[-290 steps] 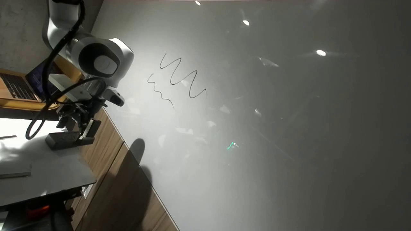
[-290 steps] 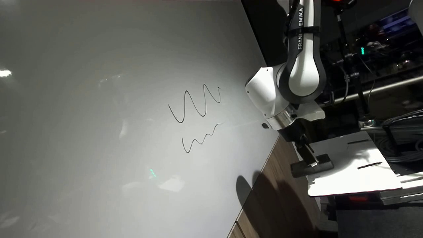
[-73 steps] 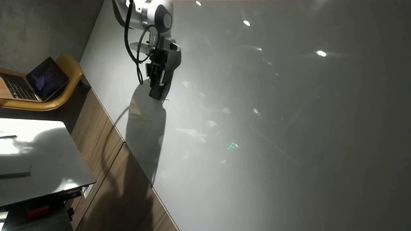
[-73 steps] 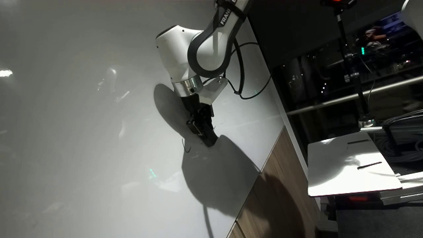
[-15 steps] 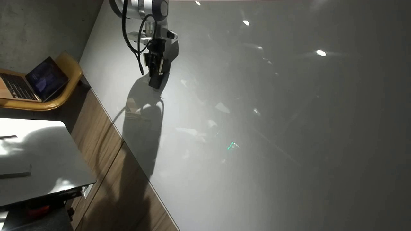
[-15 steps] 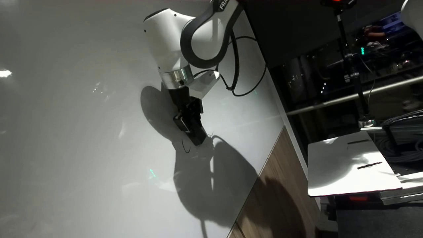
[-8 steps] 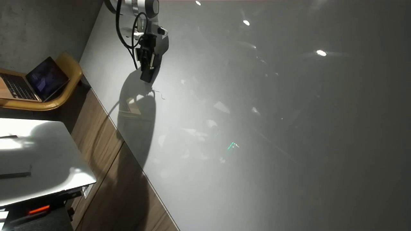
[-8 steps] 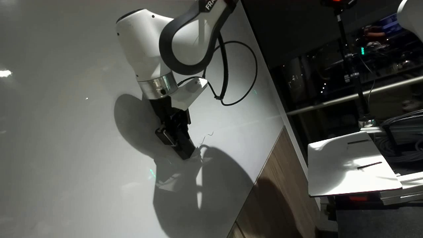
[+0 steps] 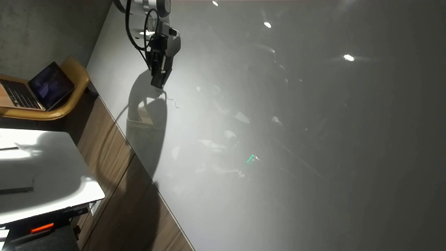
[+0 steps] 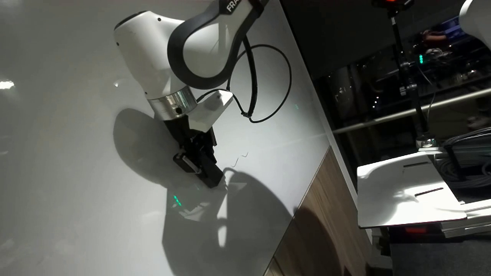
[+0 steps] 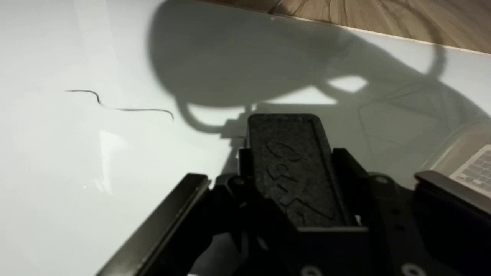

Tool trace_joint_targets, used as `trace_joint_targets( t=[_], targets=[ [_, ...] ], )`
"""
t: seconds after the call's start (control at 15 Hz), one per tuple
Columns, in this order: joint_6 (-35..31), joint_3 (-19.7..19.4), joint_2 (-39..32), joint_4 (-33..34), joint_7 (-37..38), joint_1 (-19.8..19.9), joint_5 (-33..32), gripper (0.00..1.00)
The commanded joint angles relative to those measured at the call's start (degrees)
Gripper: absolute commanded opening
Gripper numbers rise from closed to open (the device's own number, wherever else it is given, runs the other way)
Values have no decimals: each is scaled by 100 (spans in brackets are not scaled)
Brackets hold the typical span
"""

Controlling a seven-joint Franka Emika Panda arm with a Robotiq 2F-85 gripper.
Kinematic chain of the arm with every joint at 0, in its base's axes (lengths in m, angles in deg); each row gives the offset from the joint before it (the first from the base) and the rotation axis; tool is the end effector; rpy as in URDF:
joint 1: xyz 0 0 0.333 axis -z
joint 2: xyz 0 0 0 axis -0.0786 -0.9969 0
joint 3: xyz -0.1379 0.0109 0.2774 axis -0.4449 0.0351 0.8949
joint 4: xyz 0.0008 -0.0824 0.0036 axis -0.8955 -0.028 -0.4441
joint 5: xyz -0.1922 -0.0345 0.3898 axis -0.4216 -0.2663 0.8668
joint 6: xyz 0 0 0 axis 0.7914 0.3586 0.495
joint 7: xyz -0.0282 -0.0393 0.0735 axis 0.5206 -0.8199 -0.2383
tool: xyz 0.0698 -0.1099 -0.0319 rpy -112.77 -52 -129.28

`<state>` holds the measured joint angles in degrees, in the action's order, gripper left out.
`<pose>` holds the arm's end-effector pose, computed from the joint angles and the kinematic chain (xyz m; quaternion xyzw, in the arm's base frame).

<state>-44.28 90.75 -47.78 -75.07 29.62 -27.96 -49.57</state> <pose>0.6481 0.3257 0.3829 0.9733 0.0724 0.1721 0.1334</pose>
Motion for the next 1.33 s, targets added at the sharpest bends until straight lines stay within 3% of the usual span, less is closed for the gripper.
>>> trace_joint_targets(
  t=[0.0, 0.47, 1.27],
  targets=[
    [5, -240, 43, 511, -165, 33, -502, 29],
    [241, -230, 557, 275, -228, 322, -799, 29],
    [-447, -159, -18, 337, -157, 533, -402, 29]
  ],
)
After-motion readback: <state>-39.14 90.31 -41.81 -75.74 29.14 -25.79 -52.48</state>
